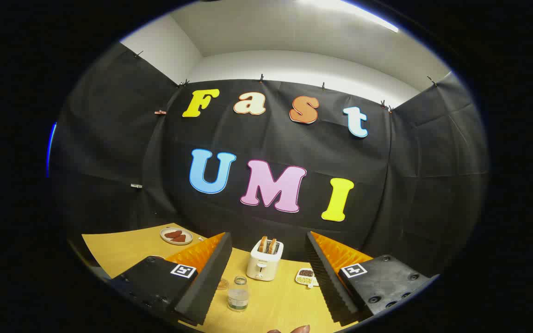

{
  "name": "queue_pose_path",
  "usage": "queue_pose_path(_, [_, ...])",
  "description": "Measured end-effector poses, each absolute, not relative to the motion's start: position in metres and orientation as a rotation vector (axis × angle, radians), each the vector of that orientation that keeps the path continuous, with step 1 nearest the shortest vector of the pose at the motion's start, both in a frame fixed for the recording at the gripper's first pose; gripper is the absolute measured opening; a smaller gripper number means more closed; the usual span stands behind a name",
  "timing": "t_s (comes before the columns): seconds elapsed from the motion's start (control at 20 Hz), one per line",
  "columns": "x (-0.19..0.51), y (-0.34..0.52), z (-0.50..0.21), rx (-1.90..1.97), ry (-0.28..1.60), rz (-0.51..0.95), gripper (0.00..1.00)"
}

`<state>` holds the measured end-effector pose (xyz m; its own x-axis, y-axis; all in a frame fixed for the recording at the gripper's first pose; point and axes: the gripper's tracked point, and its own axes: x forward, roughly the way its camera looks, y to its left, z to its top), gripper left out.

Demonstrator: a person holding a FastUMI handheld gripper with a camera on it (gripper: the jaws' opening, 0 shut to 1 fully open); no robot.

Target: Take the bottle from table, then pour the juice into the cup, finally place the bottle on the coaster

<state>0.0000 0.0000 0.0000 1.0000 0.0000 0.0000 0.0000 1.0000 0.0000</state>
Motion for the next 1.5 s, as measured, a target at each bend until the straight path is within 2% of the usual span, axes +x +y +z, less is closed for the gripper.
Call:
queue_pose_path(0.95, [0.007,0.012,-0.016,0.039,-0.004,0.017,0.97])
queue_pose_path(1.2, [0.012,0.027,-0.039,0.104,0.001,0.034,0.97])
queue_pose_path(1.5, [0.021,0.046,-0.108,0.080,0.066,0.022,0.97])
